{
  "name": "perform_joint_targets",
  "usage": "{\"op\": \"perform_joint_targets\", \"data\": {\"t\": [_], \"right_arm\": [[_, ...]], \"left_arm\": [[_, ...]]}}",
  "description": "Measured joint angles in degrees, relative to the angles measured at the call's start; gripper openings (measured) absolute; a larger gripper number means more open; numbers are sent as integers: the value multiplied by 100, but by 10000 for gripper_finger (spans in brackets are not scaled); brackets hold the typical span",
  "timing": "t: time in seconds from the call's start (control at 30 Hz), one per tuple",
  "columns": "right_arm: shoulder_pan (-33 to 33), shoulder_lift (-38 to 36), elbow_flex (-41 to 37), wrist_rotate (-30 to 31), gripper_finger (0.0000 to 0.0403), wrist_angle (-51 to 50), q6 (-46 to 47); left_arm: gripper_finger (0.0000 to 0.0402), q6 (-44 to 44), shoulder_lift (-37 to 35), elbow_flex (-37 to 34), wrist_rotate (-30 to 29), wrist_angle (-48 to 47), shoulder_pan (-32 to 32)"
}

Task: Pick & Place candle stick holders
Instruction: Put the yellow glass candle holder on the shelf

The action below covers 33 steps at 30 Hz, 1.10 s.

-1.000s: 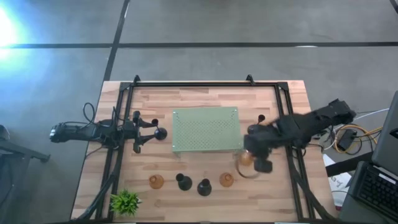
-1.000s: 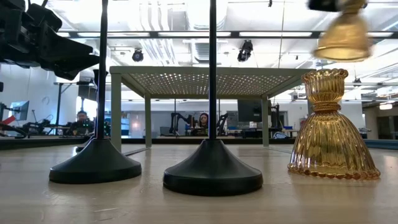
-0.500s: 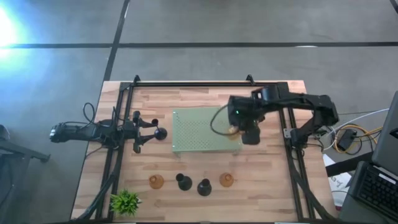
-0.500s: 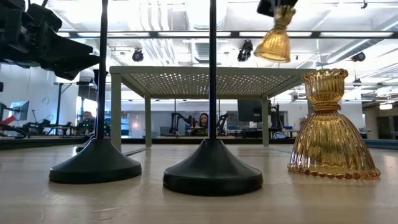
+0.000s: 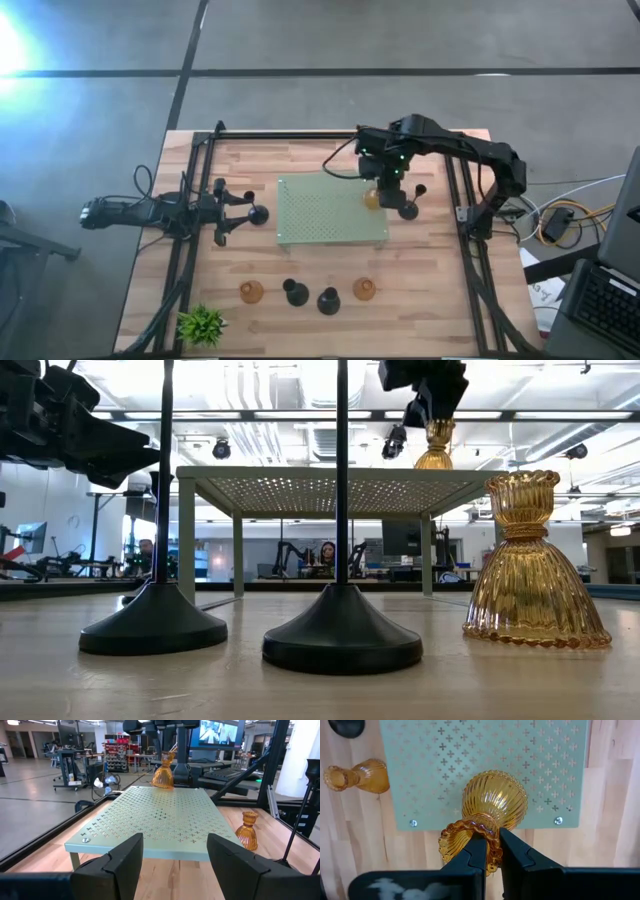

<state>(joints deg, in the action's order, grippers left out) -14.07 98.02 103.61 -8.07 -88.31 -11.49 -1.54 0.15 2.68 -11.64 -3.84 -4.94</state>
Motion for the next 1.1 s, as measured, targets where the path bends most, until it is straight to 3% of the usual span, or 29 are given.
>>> {"op": "perform_joint_targets", "data": {"t": [1.1], "right_arm": [[-23,186,41,-313,21,153,-9]], "left_arm": [[225,0,1,-2,0,2,-1]]}}
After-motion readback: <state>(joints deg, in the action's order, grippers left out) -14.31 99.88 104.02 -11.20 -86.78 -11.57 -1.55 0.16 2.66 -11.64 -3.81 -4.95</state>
